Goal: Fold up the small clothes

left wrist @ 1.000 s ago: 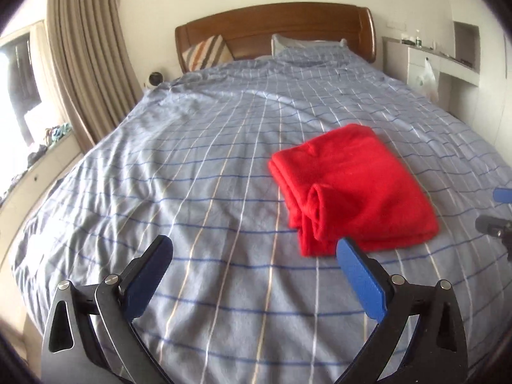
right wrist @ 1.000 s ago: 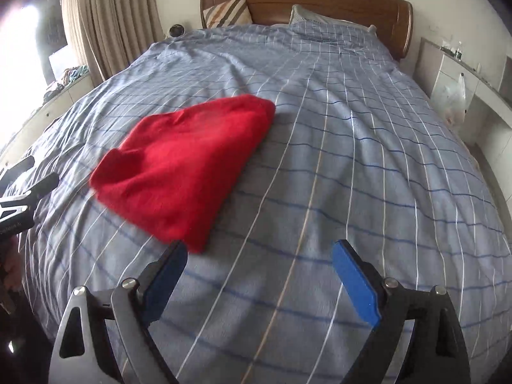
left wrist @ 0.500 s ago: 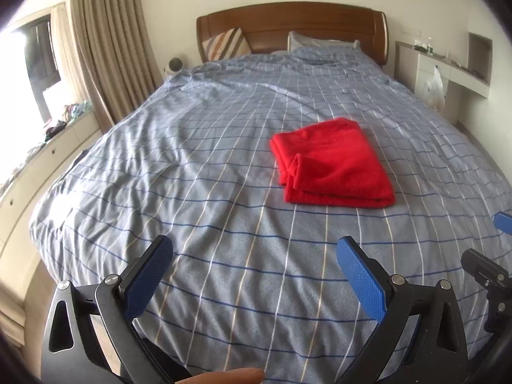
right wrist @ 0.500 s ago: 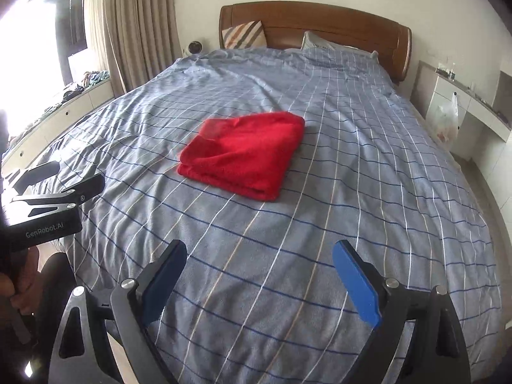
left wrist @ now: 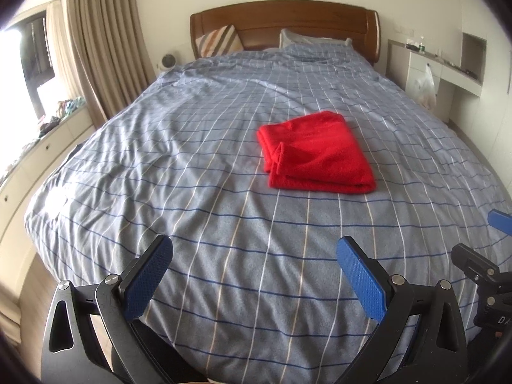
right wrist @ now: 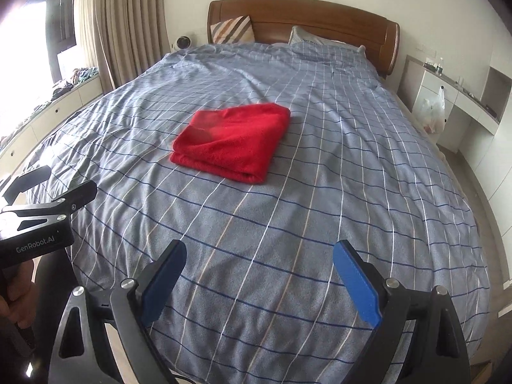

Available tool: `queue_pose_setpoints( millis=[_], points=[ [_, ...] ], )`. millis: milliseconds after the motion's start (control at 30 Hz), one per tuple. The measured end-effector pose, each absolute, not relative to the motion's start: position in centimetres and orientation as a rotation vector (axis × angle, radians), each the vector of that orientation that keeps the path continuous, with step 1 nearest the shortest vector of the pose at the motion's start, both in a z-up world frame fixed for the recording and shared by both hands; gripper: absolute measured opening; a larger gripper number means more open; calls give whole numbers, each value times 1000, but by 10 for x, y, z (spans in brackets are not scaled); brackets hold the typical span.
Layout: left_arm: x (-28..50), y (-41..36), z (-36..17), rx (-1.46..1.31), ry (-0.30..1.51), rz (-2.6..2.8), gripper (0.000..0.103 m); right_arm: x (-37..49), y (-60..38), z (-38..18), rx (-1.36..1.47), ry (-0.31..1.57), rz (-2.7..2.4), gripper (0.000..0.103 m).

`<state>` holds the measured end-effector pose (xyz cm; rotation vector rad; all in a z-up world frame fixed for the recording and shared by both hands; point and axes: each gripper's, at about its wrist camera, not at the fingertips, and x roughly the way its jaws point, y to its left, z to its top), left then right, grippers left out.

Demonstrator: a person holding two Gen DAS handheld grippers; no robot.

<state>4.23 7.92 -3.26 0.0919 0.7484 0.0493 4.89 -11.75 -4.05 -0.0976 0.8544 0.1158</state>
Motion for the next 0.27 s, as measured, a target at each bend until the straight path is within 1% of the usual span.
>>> queue_pose_setpoints(
  millis=[267],
  points=[
    [28, 70, -30, 122, 720, 49, 103, 42, -114, -37, -86, 855, 122, 92]
  ],
)
